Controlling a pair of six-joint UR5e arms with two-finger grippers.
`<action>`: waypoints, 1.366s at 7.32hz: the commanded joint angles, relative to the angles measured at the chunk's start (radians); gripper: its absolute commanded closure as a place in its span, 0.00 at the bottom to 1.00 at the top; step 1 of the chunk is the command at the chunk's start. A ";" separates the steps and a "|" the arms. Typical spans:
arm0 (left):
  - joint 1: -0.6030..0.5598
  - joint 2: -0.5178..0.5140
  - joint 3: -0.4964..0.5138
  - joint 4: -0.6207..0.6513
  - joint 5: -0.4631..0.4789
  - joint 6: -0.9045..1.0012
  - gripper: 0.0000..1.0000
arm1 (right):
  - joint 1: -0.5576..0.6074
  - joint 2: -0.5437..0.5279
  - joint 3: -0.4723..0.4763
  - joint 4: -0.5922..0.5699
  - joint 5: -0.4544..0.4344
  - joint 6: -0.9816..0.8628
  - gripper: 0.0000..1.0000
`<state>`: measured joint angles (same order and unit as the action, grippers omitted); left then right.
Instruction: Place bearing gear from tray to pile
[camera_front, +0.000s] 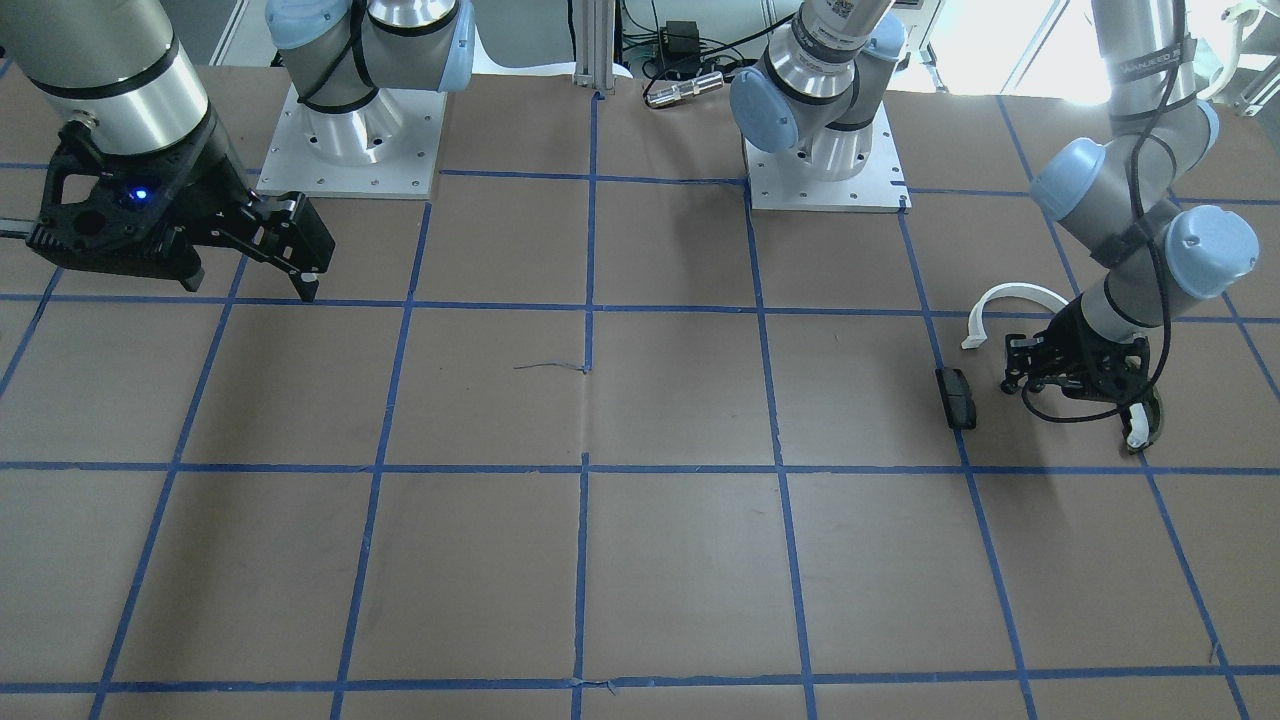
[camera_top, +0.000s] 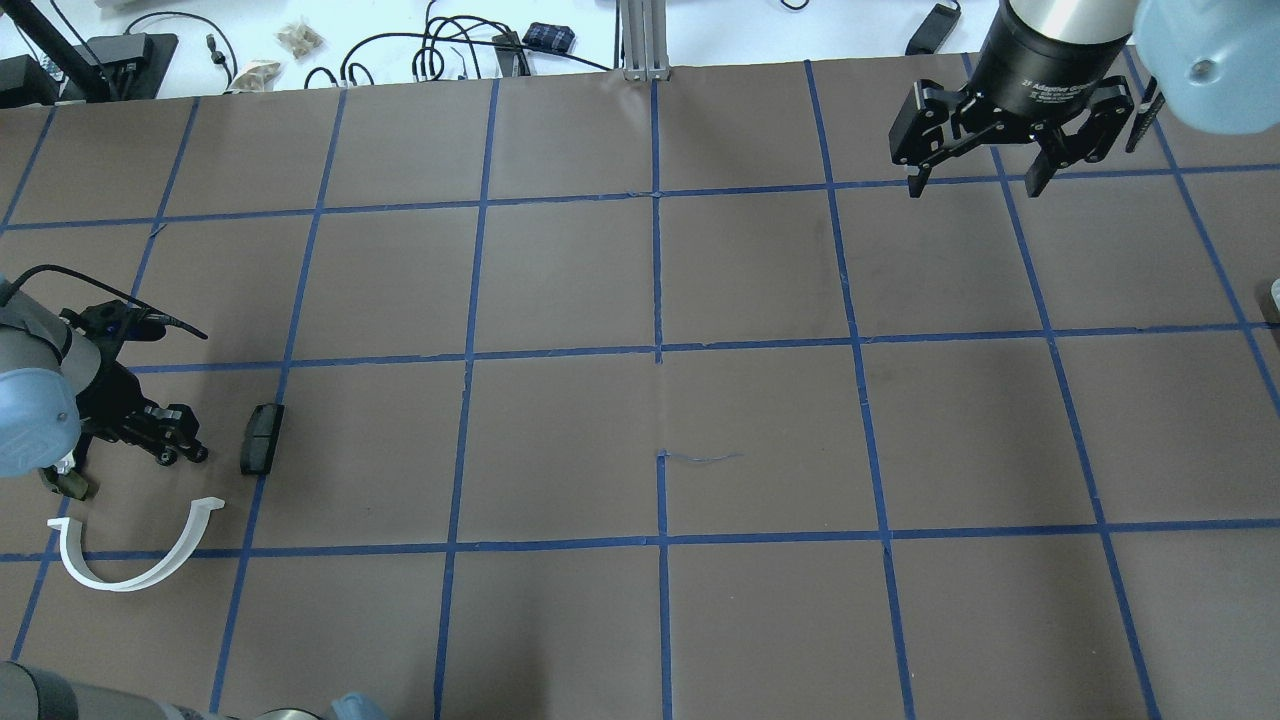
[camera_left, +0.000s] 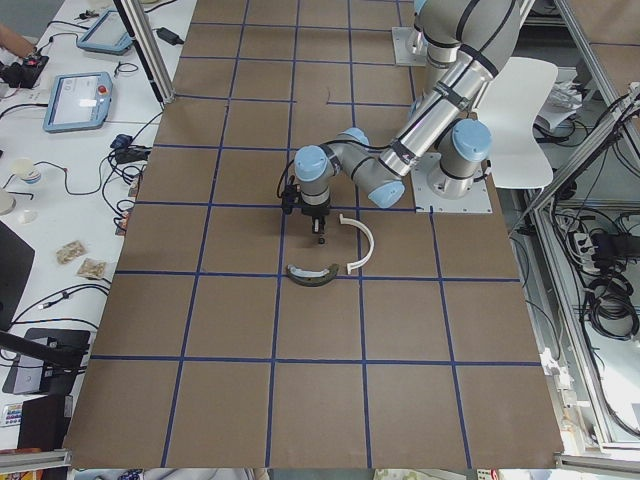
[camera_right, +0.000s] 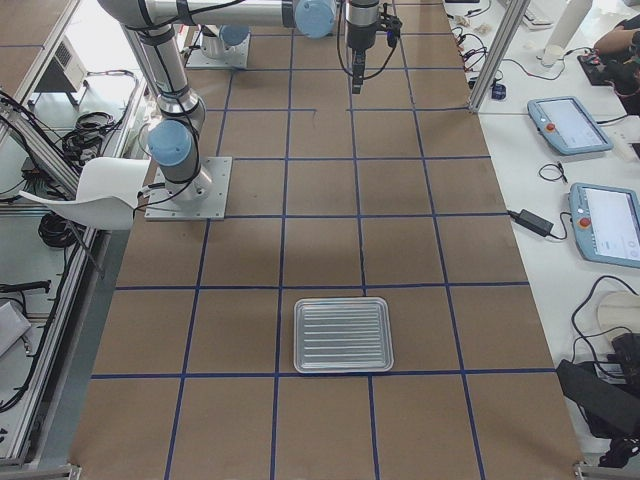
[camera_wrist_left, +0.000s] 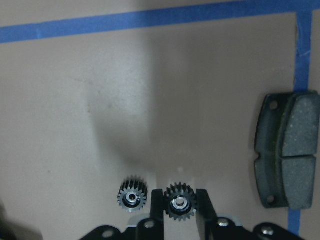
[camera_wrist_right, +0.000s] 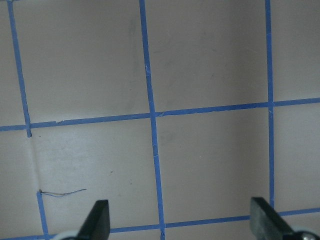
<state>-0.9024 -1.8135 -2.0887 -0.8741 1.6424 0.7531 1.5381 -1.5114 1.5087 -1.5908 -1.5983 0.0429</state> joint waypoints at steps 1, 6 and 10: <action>-0.022 0.048 0.053 -0.018 -0.007 -0.011 0.26 | 0.000 0.000 0.004 0.000 0.000 0.000 0.00; -0.379 0.158 0.388 -0.462 -0.033 -0.381 0.20 | -0.001 -0.003 0.010 0.002 0.000 0.002 0.00; -0.644 0.203 0.496 -0.595 -0.036 -0.732 0.00 | -0.001 -0.006 0.010 0.003 0.001 0.003 0.00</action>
<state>-1.4810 -1.6222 -1.6094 -1.4510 1.6096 0.0695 1.5364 -1.5160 1.5186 -1.5878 -1.5969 0.0459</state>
